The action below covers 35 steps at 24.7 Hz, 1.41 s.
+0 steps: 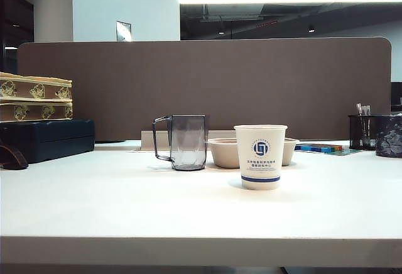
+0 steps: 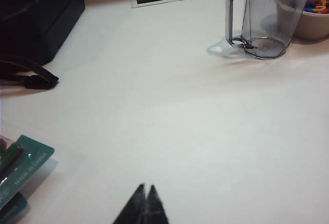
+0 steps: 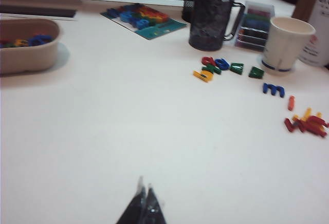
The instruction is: Pick up the letter "c" and put it in the paper cup.
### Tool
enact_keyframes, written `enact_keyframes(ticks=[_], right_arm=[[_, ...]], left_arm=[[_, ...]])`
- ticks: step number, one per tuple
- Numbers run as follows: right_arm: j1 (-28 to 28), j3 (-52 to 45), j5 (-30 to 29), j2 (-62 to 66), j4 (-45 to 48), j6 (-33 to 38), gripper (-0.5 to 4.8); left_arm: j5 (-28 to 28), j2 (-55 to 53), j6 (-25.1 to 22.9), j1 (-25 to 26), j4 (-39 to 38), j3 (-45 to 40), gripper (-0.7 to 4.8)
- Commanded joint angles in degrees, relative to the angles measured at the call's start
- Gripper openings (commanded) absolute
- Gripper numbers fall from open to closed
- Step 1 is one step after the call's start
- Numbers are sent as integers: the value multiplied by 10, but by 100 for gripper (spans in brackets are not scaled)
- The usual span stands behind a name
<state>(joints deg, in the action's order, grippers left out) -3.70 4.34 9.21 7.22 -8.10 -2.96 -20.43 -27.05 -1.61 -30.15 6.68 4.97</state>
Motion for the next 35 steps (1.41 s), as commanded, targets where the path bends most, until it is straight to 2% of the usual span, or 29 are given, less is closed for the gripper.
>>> enact_keyframes(ticks=[1, 5, 9, 11, 15, 19, 27, 35], right_arm=[[-2, -7, -32, 1, 24, -3, -1], [-2, -20, -42, 1, 29, -6, -1], [-2, -42, -122, 0, 75, -39, -1], [-2, -44, -143, 0, 79, -55, -1], [-2, -44, -143, 0, 78, -69, -1], [-2, -44, -143, 0, 66, -59, -1], [-2, -44, -142, 0, 4, -47, -1], [-2, -44, -143, 0, 2, -47, -1]], left_arm=[[12, 0, 3, 0, 7, -7, -6], [11, 0, 12, 0, 7, -22, -6], [9, 0, 12, 0, 31, -40, -6], [9, -1, 13, 0, 28, -47, -6], [7, 0, 16, 0, 28, -47, -6], [-21, 0, 14, 0, 12, -47, -5], [-20, 0, 14, 0, 5, -47, -5], [-20, 0, 14, 0, 6, -47, -5]])
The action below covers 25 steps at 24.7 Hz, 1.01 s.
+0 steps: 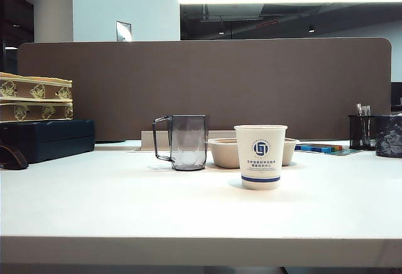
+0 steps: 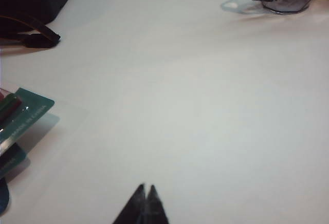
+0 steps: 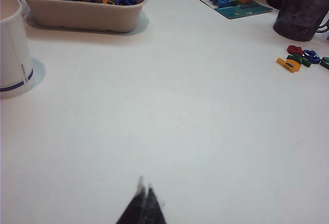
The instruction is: Pick up the letter "c" and put it in the paper cup.
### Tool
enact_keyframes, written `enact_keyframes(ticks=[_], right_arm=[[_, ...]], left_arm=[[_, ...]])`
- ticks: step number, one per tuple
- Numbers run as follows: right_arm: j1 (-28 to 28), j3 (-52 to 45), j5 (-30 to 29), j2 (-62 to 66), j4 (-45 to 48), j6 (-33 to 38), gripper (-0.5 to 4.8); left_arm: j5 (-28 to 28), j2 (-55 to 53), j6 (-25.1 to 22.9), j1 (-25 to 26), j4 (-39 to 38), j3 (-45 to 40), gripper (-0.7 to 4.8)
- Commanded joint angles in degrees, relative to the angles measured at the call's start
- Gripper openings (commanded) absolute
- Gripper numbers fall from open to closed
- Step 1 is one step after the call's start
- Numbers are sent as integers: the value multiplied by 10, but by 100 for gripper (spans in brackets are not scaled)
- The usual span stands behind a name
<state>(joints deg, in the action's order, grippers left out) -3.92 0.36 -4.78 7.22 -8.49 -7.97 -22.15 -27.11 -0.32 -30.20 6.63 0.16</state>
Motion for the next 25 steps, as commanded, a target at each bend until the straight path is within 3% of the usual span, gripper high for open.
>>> enact_keyframes(ticks=[1, 14, 25], right_arm=[[0, -4, -3, 0, 6, 3, -1], [0, -4, -3, 0, 6, 3, -1], [0, -4, -3, 0, 6, 3, -1]], left_arm=[[-3, 0, 2, 0, 6, 1, -5], [17, 177, 1, 0, -33, 1, -5], [46, 248, 1, 0, -34, 1, -5]])
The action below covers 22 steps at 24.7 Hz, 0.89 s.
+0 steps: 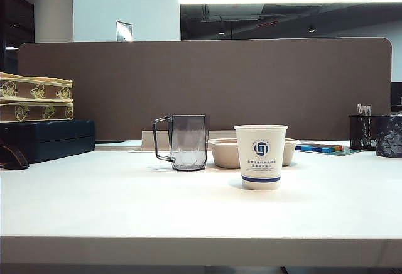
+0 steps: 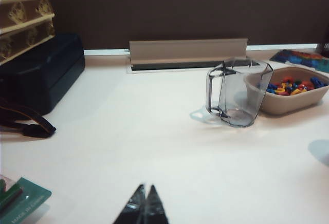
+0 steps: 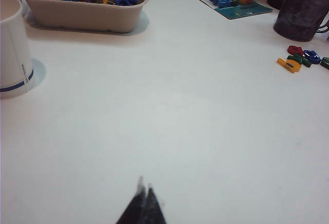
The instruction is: Pick up the letter "c" and put it in the paper cup.
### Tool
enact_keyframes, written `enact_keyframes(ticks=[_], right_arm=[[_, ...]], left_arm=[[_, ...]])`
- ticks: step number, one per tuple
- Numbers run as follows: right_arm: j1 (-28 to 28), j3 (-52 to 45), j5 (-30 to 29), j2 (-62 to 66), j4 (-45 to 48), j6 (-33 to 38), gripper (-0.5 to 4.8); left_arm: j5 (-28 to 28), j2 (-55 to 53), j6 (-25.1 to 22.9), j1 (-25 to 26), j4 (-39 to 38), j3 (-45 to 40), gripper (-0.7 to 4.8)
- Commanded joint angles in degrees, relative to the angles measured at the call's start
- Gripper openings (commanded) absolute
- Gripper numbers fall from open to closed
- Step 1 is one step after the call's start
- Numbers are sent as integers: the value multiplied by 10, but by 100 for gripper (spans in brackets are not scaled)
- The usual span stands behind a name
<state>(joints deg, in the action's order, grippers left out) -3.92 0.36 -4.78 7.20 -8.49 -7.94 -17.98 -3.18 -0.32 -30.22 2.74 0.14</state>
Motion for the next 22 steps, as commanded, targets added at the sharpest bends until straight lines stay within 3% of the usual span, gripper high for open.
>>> enact_keyframes(ticks=[1, 12, 15, 22], right_arm=[[0, -4, -3, 0, 6, 3, -1], [0, -4, -3, 0, 6, 3, -1], [0, -4, -3, 0, 6, 3, -1], [0, -4, -3, 0, 6, 3, -1]], left_arm=[[4, 12, 1, 0, 4, 1, -5], [1, 31, -3, 30, -15, 2, -5], [33, 31, -3, 79, -14, 2, -5], [80, 31, -2, 142, -13, 2, -5]])
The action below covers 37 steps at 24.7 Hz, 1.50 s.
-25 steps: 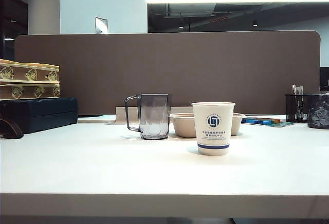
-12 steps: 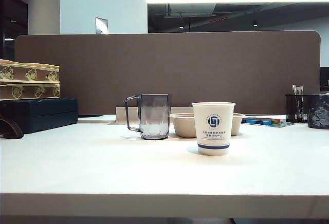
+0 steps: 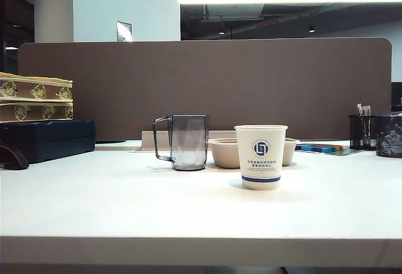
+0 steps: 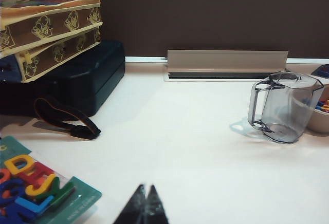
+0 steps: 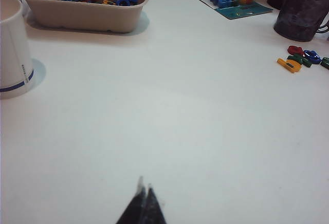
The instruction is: Pick up the letter "c" and put it in the paper cup.
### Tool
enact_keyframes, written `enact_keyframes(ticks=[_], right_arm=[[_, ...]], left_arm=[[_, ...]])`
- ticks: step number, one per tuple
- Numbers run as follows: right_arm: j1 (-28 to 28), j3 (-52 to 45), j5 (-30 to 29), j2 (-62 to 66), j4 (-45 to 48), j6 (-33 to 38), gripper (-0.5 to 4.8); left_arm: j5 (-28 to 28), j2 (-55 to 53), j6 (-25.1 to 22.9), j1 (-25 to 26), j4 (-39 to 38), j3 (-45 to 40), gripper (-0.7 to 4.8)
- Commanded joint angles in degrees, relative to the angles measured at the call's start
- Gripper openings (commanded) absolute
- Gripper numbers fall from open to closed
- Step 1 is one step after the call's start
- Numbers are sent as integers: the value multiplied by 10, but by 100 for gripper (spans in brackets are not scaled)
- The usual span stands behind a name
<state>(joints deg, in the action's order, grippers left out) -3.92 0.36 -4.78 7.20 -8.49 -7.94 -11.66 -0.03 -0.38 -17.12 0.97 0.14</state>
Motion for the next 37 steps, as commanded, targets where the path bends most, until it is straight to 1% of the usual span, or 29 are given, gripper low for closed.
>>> enact_keyframes(ticks=[1, 7, 13, 16, 21, 37], right_arm=[[0, -4, -3, 0, 6, 3, -1], [0, -4, -3, 0, 6, 3, -1], [0, -4, -3, 0, 6, 3, -1], [0, -4, -3, 0, 6, 3, -1], [0, -4, -3, 0, 6, 3, -1], [0, -4, -3, 0, 6, 3, -1]], left_arm=[[28, 0, -2, 23, 6, 2, -5], [65, 0, 0, 64, 28, 3, -5], [72, 0, 0, 90, 30, 3, -5], [93, 0, 0, 120, 30, 3, -5], [104, 0, 0, 150, 30, 3, -5], [104, 0, 0, 153, 29, 2, -5]])
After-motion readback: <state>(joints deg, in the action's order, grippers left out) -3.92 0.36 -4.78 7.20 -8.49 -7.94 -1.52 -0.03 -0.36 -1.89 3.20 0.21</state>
